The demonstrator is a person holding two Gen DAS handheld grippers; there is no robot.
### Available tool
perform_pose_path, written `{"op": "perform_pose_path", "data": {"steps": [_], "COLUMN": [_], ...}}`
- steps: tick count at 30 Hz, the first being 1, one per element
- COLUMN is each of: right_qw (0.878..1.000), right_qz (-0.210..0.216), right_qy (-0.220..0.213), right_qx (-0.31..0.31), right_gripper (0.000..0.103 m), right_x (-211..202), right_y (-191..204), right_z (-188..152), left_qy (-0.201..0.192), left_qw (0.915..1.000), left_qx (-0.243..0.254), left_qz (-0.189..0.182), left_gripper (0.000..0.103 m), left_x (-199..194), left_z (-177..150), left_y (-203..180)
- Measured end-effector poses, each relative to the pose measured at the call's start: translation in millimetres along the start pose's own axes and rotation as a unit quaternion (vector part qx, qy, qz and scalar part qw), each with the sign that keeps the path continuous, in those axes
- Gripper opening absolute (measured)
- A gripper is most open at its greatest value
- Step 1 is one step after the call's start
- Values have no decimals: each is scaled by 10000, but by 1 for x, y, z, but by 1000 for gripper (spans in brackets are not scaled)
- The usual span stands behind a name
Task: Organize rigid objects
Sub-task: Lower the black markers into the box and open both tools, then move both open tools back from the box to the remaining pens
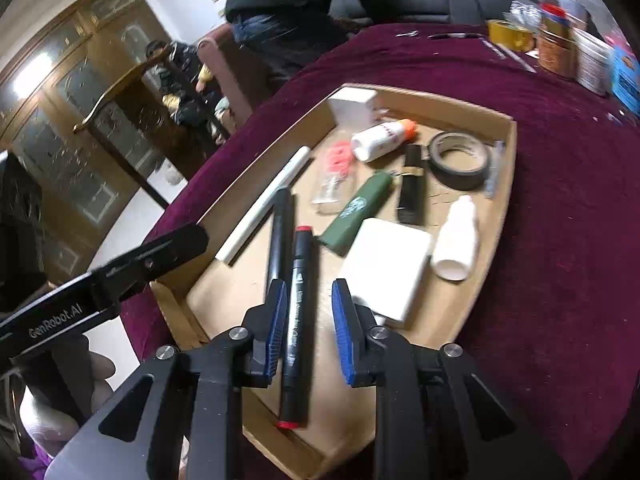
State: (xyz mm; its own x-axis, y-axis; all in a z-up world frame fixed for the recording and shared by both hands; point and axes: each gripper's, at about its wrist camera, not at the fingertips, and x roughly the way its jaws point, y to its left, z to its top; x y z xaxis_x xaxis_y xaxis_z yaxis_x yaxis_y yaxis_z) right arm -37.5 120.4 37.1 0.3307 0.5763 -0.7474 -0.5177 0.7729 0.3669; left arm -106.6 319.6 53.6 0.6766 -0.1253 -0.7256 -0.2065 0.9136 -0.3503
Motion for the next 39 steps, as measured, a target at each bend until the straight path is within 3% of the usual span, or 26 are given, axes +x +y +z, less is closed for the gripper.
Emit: {"op": "perform_pose_path", "data": {"steps": [6, 10, 12, 14, 16, 18, 20, 22, 28, 39], "right_qw": [9984, 9935, 9858, 9713, 9529, 9425, 9408, 9427, 9464, 9383], "right_qz": [-207, -592, -1007, -1538, -1975, -2178, -2284, -2293, -2256, -2472], "right_qy": [-469, -965, -1341, -1804, -2280, -2491, -2455, -2382, -2310, -2388], "right_qx": [221, 148, -14, -188, -323, -460, -498, -451, -102, 390], "right_gripper": [21, 22, 36, 76, 84, 84, 84, 84, 84, 84], "right_x": [-27, -52, -67, -82, -95, -101, -104, -105, -114, -139], "right_y": [-26, -34, -32, -26, -21, -19, -20, -25, -51, -91], "right_z": [0, -2, -6, -14, -22, -26, -26, -25, -29, -42], "left_qy": [-9, -14, -68, -173, -358, -559, -706, -781, -703, -520], "left_qw": [9998, 9988, 9976, 9952, 9911, 9854, 9810, 9787, 9766, 9741], "left_qx": [191, 422, 580, 761, 956, 1157, 1288, 1372, 1505, 1772], "left_qz": [89, 239, 370, 589, 850, 1119, 1270, 1313, 1362, 1308], "left_gripper": [64, 64, 64, 64, 65, 69, 78, 80, 81, 81], "left_x": [0, 0, -1, -3, -6, -10, -14, -15, -11, -5], "left_z": [-3, -7, -9, -11, -13, -15, -17, -17, -19, -30], "left_y": [-16, -33, -43, -54, -65, -75, -84, -89, -102, -129]}}
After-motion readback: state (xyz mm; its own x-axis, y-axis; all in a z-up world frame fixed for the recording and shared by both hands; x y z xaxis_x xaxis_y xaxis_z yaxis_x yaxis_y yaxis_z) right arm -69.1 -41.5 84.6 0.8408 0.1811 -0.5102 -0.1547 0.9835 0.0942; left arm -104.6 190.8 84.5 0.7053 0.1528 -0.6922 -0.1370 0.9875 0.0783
